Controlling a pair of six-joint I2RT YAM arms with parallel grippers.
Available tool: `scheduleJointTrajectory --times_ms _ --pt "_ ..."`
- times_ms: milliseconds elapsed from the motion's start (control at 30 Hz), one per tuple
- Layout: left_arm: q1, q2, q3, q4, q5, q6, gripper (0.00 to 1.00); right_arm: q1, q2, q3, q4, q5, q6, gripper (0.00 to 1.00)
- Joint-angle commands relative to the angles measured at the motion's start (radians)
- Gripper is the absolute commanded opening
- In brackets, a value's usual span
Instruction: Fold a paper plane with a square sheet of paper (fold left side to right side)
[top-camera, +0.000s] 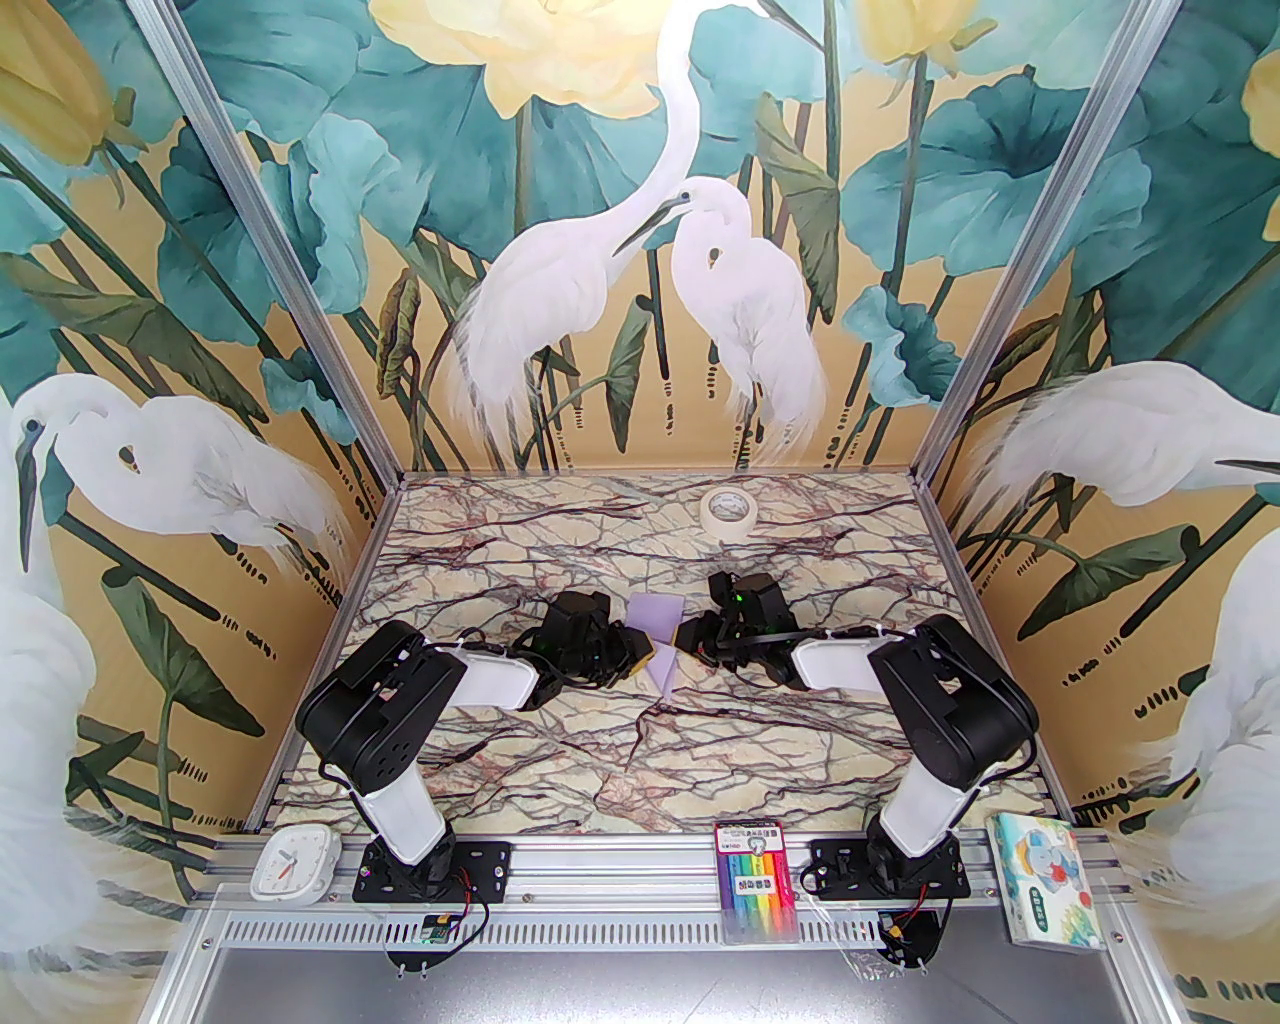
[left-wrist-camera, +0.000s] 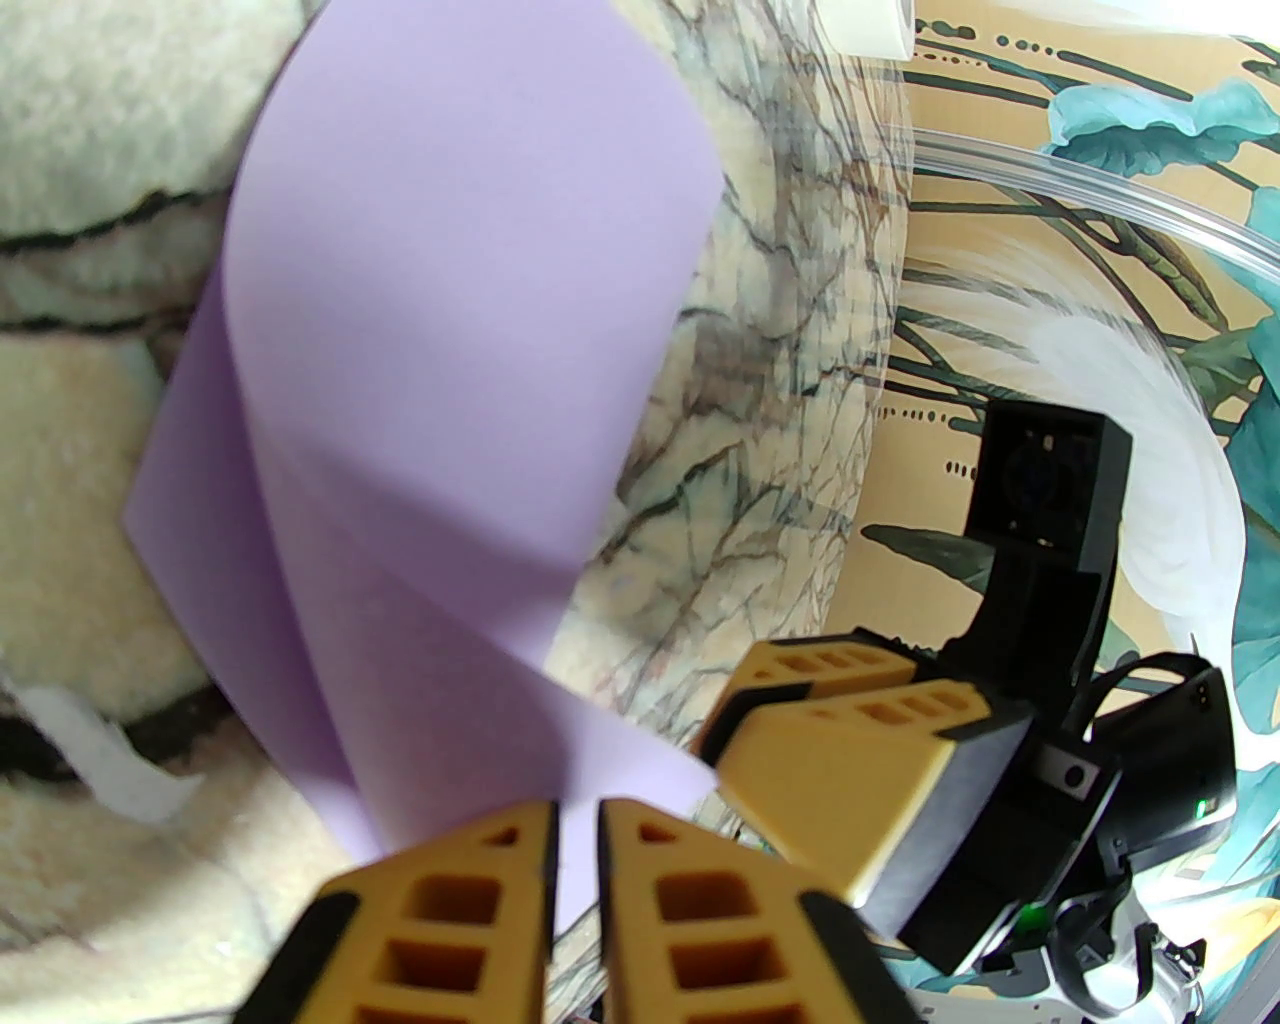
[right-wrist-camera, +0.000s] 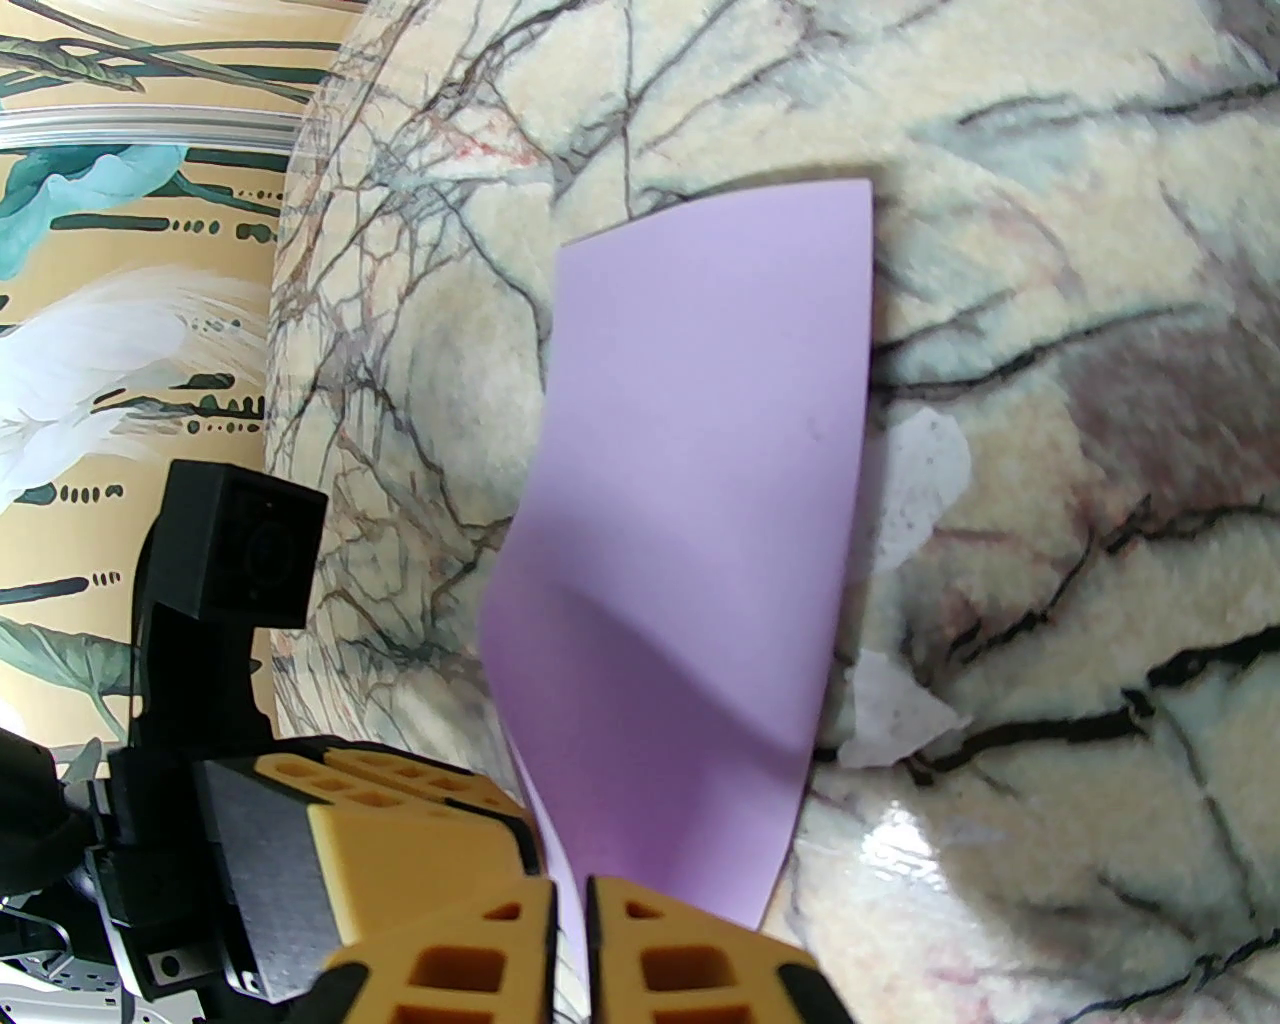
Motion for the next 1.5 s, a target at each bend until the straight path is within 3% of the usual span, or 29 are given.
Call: scheduleJointTrajectory --times_ms 0,67,767,1033,1233,1467 --pt "0.007 0.013 0.022 -0.014 0.021 0.004 0.14 0.006 0.016 0.032 -0.036 -0.003 -0.029 0.05" --pt "0.008 0.011 0.021 -0.016 0.021 0.005 0.14 0.006 0.015 0.042 -0.061 0.005 -0.045 0.00" --pt "-0.016 -0.029 0.051 -0.143 0.087 0.130 0.19 -0.010 0.077 0.148 -0.184 0.039 -0.156 0.00" --pt "-0.023 -0.006 0.073 -0.178 0.065 0.141 0.19 -0.013 0.077 0.152 -0.194 0.031 -0.162 0.00" --pt "-0.022 0.000 0.075 -0.170 0.038 0.123 0.18 -0.028 -0.004 0.065 -0.132 0.032 -0.118 0.20" --pt "-0.020 0.003 0.079 -0.160 0.026 0.108 0.17 -0.029 -0.074 -0.042 -0.028 -0.008 -0.051 0.26"
